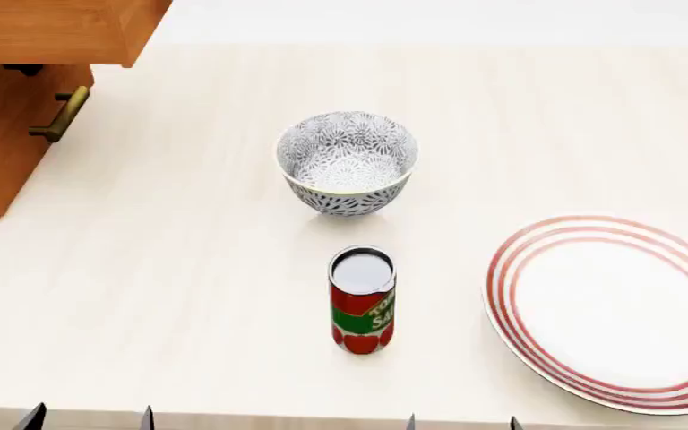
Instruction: Put the ketchup in the top drawer of the cabinet.
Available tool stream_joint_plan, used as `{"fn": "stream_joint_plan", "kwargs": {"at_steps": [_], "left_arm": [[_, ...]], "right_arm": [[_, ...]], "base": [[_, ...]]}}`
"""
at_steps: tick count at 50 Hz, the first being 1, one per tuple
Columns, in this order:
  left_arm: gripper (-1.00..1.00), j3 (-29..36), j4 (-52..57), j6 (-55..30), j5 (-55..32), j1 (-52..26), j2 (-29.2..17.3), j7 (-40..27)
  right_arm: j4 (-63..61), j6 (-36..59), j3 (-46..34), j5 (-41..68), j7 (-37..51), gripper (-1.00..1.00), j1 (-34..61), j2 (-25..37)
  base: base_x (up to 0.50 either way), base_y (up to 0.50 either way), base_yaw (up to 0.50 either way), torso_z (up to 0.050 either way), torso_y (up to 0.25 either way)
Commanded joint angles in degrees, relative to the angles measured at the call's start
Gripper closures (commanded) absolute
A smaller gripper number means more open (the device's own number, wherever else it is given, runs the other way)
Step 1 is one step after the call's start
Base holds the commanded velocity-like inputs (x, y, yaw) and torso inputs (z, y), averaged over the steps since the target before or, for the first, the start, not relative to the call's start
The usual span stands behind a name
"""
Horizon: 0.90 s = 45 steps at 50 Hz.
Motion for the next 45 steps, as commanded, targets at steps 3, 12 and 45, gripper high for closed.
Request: {"fn": "stream_joint_plan", "kwargs": {"at_steps": [3,12,45], "left_arm": [[-1.00,1.2,2.0,-1.3,-1.7,0.0,-1.2,-1.7],[-1.00,1.8,14.7,-11.4,-3.6,0.0,-3.4,-3.6],[-1.00,0.9,38.0,-26.6,-7.3,-5.0,-7.6,-7.6]], "right_arm": [[0.4,0.2,-2.0,-0.5,2.4,-1.00,1.1,1.2],[-12.1,10.1,-2.6,-0.2,5.6,-1.00,2.7,3.0],[-31.0,17.4,-2.9,4.0,7.6,-1.00,4.3,6.8]], "base": [[0.00,0.00,0.00,0.000,0.000],[0.00,0.00,0.00,0.000,0.000],[0.02,0.00,0.00,0.000,0.000]]}}
